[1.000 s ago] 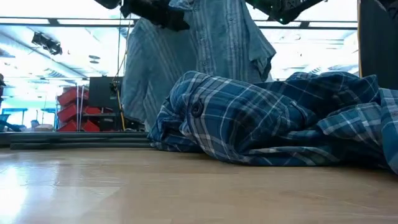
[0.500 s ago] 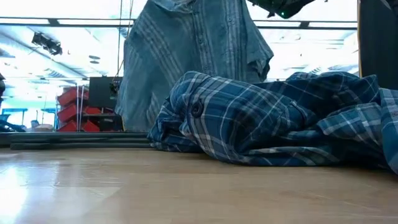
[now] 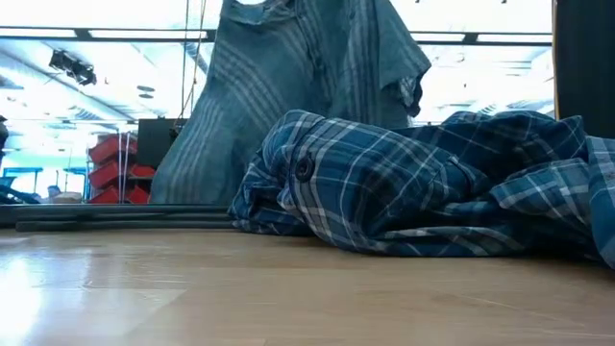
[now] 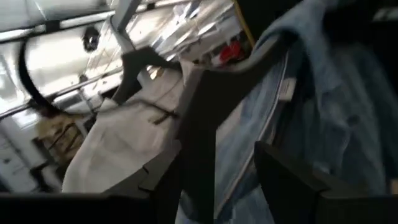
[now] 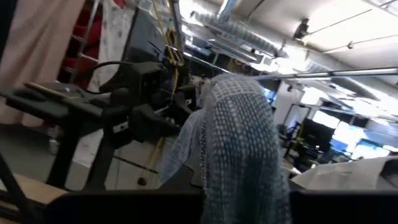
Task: Hang clothes
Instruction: Unhang the green shirt from the hanging rack
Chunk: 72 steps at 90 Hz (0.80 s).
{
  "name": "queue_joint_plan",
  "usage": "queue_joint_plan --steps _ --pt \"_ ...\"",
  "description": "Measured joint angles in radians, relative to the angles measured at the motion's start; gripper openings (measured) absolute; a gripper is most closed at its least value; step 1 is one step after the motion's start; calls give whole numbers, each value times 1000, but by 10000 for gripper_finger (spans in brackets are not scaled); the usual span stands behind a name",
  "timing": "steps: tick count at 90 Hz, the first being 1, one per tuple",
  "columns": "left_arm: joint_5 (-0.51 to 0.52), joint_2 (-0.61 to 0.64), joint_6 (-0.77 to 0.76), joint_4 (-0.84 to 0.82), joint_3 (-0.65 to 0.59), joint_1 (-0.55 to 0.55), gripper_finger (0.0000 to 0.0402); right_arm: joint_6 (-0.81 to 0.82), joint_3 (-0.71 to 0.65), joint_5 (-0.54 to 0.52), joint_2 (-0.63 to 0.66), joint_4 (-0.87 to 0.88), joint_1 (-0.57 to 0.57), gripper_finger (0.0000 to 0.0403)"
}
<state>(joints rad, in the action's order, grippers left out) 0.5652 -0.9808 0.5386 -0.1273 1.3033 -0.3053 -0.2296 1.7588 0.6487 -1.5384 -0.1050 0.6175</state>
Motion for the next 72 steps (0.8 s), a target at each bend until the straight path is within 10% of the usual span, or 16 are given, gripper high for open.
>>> queue_joint_plan --steps 59,72 --pt "372 -127 187 149 0 3 174 -37 0 -129 5 67 -52 0" --pt "325 -91 143 109 0 1 171 -34 -1 -124 5 69 -52 0"
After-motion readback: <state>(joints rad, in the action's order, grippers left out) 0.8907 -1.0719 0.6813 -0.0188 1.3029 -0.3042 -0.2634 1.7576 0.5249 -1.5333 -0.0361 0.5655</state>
